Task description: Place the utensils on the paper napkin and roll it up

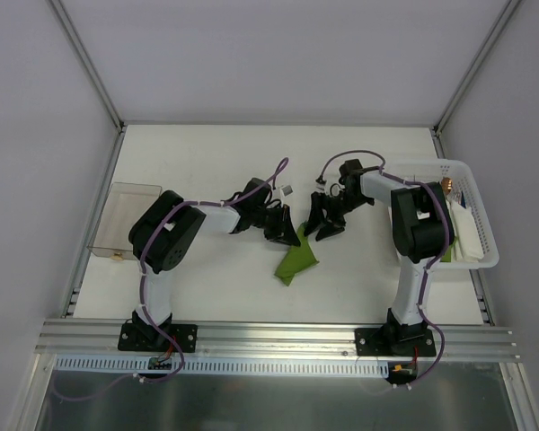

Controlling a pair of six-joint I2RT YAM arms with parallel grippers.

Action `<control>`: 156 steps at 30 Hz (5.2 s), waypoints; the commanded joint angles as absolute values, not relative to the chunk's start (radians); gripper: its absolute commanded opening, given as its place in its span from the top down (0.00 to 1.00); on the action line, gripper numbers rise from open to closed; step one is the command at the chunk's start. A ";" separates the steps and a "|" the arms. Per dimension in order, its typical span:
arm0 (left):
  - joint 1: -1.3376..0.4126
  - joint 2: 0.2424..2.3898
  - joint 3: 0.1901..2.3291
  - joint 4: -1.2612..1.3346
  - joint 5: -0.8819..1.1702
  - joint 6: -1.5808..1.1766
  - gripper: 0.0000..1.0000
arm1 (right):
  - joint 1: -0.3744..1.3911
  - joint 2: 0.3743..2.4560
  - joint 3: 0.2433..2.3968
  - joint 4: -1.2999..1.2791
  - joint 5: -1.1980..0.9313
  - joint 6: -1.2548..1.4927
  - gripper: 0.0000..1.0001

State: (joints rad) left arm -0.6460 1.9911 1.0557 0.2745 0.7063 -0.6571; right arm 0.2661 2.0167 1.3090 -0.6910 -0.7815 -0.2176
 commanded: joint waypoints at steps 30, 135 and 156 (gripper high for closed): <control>-0.615 1.698 1.063 0.337 0.954 -0.742 1.00 | 0.164 1.640 1.109 -0.146 -1.252 -0.124 0.24; -0.624 1.413 1.008 0.210 0.937 -0.641 0.61 | 0.244 1.462 1.112 0.351 -1.285 0.564 1.00; -0.649 1.384 0.956 0.218 0.942 -0.623 0.80 | 0.244 1.496 1.163 0.411 -1.278 0.629 1.00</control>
